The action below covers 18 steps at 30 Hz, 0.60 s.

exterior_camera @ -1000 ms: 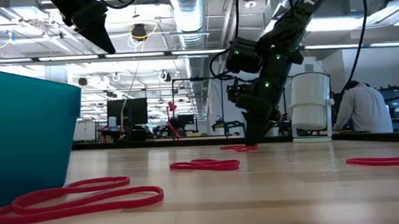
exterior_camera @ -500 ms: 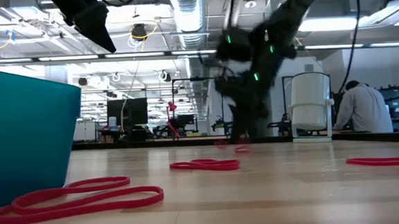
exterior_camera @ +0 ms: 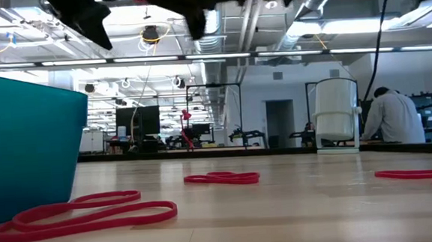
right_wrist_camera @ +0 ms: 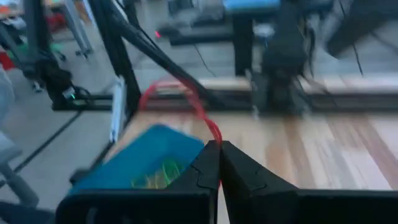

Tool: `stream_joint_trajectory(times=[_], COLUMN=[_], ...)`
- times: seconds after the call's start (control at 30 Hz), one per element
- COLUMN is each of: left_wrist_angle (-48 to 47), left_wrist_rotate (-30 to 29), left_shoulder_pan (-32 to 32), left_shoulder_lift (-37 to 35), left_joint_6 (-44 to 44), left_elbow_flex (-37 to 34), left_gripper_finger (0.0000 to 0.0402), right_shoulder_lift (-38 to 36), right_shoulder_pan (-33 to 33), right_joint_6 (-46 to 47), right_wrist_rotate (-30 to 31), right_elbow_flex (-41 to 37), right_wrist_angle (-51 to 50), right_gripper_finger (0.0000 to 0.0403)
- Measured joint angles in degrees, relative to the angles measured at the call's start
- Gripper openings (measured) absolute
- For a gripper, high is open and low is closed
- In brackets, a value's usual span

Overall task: Pick and place items into bin
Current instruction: Put the red rubber band into the blue bin

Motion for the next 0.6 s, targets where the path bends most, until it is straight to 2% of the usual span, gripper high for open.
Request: stream_joint_trajectory(times=[0.07, 0.2, 0.43, 0.6], left_wrist_angle=[-0.43, -0.59, -3.35, -6.85], left_wrist_rotate=[-0.01, 0.13, 0.76, 0.87], left_shoulder_pan=[0.41, 0.64, 0.73, 0.71], left_shoulder_lift=[-1.68, -4.62, -6.94, -6.92], left_joint_6=[-0.42, -0.40, -1.79, -4.36], left_elbow_flex=[0.00, 0.00, 0.02, 0.02], left_gripper_finger=[0.0085, 0.0085, 0.0085, 0.0085], right_shoulder_lift=[3.16, 10.97, 25.23, 33.22], right_shoulder_pan=[1.74, 3.70, 3.64, 3.79], right_joint_6=[-0.75, -1.05, -2.51, -2.60], right_wrist_rotate=[0.22, 0.27, 0.51, 0.45], right_elbow_flex=[2.68, 11.32, 30.75, 41.40], right_wrist_angle=[2.93, 2.47, -10.20, -16.83], right_gripper_finger=[0.0002, 0.0001, 0.0001, 0.0001])
